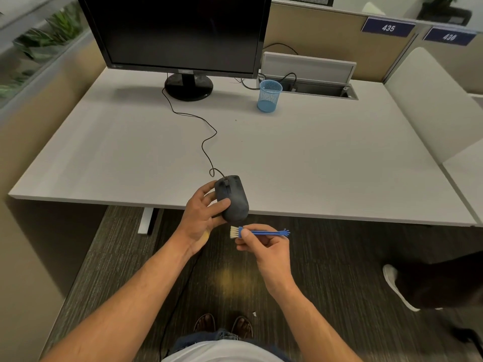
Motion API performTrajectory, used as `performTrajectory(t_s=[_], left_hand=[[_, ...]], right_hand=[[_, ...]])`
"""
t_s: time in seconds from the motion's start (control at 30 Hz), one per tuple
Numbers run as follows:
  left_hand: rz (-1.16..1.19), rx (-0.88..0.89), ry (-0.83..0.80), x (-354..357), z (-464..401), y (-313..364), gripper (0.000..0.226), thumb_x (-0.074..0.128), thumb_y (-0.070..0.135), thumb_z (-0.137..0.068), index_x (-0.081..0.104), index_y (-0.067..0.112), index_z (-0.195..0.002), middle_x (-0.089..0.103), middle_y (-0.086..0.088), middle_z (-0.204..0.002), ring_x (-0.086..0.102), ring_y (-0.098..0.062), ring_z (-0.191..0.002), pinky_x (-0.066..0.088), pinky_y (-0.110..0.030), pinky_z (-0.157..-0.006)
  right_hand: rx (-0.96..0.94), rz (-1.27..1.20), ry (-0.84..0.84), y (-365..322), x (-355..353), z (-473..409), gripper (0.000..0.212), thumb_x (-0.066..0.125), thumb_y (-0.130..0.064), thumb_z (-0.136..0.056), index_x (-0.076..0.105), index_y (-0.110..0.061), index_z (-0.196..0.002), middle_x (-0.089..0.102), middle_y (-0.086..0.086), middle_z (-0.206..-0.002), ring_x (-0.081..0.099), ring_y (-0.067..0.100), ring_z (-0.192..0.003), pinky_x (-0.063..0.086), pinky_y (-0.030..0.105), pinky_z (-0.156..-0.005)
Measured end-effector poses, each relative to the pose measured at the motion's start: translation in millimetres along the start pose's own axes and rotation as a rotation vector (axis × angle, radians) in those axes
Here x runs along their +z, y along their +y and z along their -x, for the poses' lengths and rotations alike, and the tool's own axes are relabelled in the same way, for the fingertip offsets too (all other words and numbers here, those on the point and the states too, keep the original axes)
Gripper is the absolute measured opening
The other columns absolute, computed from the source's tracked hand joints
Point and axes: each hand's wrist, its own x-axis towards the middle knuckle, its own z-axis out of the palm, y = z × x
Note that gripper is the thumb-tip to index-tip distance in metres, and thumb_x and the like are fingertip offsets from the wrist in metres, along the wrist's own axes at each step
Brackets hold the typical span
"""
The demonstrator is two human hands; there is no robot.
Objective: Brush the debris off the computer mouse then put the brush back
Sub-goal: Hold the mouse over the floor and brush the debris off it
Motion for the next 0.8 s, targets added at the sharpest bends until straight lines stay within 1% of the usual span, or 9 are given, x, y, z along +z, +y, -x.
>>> performTrajectory(t_s=[0.13,0.2,0.27,0.33,0.4,0.5,0.6,0.67,0.8], left_hand=[[0.036,-0.02,-0.003,-2.1,-0.5,2.6,0.064,0.078,0.013,-0.077,0.053,0.017,-0.136,0.07,-0.004,-0.123,0.067,-0.027,-0.115,0.06,-0.04,-0.077],[0.047,-0.037,-0.021,-2.0,-0.4,3.0,0.064,0.08,0.014,-0.078,0.053,0.016,-0.136,0.071,-0.004,-0.123,0.067,-0.027,-0.114,0.06,-0.039,-0.077],[0.049,-0.055,-0.045,-0.6,0.2,2.8,0.069,0.081,0.018,-0.073,0.054,0.015,-0.136,0.07,-0.005,-0.123,0.067,-0.028,-0.114,0.06,-0.038,-0.077],[0.046,-0.069,-0.053,1.0,0.6,2.5,0.075,0.084,0.024,-0.066,0.055,0.015,-0.135,0.07,-0.005,-0.123,0.067,-0.027,-0.114,0.06,-0.037,-0.076],[0.047,-0.068,-0.047,1.3,0.0,2.6,0.076,0.085,0.025,-0.064,0.055,0.016,-0.134,0.07,-0.005,-0.123,0.068,-0.027,-0.113,0.06,-0.038,-0.076],[0.051,-0.061,-0.032,-1.4,-1.4,3.0,0.067,0.082,0.022,-0.072,0.056,0.016,-0.134,0.071,-0.005,-0.121,0.068,-0.028,-0.112,0.06,-0.038,-0.077],[0.042,-0.068,-0.016,-3.9,-2.5,2.2,0.055,0.076,0.019,-0.079,0.058,0.016,-0.131,0.073,-0.005,-0.118,0.07,-0.027,-0.108,0.06,-0.037,-0.077],[0.043,-0.074,-0.004,-3.4,-3.2,1.9,0.053,0.076,0.019,-0.078,0.059,0.016,-0.129,0.073,-0.005,-0.116,0.071,-0.026,-0.107,0.06,-0.035,-0.076],[0.042,-0.076,0.017,-0.8,-3.9,2.3,0.052,0.076,0.02,-0.077,0.06,0.015,-0.126,0.074,-0.005,-0.115,0.071,-0.025,-0.106,0.06,-0.033,-0.074]], right_hand=[[-0.003,-0.083,0.125,-12.0,-8.7,-9.3,0.027,0.076,-0.022,-0.084,0.074,-0.005,-0.104,0.077,0.016,-0.095,0.076,0.029,-0.088,0.062,0.029,-0.072],[-0.007,-0.127,0.17,-18.5,-10.3,-16.7,0.024,0.075,-0.02,-0.086,0.074,-0.004,-0.103,0.077,0.017,-0.093,0.076,0.029,-0.086,0.062,0.029,-0.071],[-0.011,-0.145,0.185,-23.7,-10.7,-23.3,0.018,0.072,-0.017,-0.09,0.073,-0.005,-0.104,0.077,0.016,-0.092,0.076,0.028,-0.086,0.062,0.028,-0.071],[-0.012,-0.153,0.178,-26.9,-9.8,-27.1,0.017,0.071,-0.016,-0.092,0.073,-0.006,-0.104,0.077,0.015,-0.092,0.076,0.027,-0.086,0.062,0.028,-0.071],[-0.01,-0.139,0.166,-27.4,-8.3,-27.7,0.017,0.071,-0.016,-0.092,0.073,-0.005,-0.105,0.077,0.016,-0.092,0.076,0.028,-0.086,0.062,0.028,-0.071],[0.0,-0.136,0.135,-23.7,-6.2,-24.2,0.017,0.071,-0.015,-0.092,0.073,-0.005,-0.106,0.077,0.016,-0.093,0.076,0.027,-0.087,0.062,0.027,-0.071],[0.014,-0.146,0.111,-20.5,-3.1,-19.2,0.024,0.075,-0.02,-0.086,0.073,-0.006,-0.106,0.077,0.017,-0.095,0.076,0.028,-0.088,0.062,0.026,-0.071],[0.013,-0.135,0.096,-18.2,-0.5,-17.0,0.029,0.076,-0.023,-0.083,0.073,-0.005,-0.105,0.077,0.017,-0.095,0.076,0.029,-0.089,0.062,0.028,-0.072],[0.02,-0.111,0.07,-13.8,4.1,-13.2,0.029,0.078,-0.022,-0.084,0.072,-0.004,-0.105,0.076,0.018,-0.095,0.076,0.033,-0.09,0.062,0.03,-0.073]])
